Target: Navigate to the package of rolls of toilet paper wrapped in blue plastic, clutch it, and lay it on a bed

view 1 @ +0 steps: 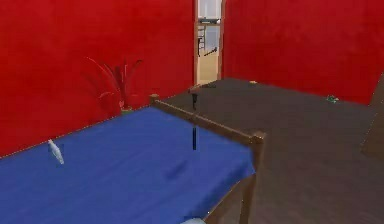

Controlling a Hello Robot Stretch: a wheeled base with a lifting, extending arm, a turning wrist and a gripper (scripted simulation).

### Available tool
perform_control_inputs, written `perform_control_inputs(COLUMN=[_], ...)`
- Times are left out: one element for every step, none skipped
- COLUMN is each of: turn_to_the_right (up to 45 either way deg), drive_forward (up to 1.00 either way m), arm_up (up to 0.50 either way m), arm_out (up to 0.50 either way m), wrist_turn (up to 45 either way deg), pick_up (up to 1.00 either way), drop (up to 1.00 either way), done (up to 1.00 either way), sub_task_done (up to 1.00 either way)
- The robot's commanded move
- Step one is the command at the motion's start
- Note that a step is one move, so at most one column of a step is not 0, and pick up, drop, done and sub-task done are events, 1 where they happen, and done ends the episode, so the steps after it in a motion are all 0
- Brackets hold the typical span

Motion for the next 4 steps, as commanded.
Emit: perform_control_inputs(turn_to_the_right=[39.0, -45.0, -45.0, -45.0], drive_forward=[0.0, 0.0, 0.0, 0.0], arm_up=[0.0, 0.0, 0.0, 0.0], arm_out=[0.0, 0.0, 0.0, 0.0], wrist_turn=[0.0, 0.0, 0.0, 0.0], pick_up=[0.0, 0.0, 0.0, 0.0], drop=[0.0, 0.0, 0.0, 0.0], done=[0.0, 0.0, 0.0, 0.0], sub_task_done=[0.0, 0.0, 0.0, 0.0])
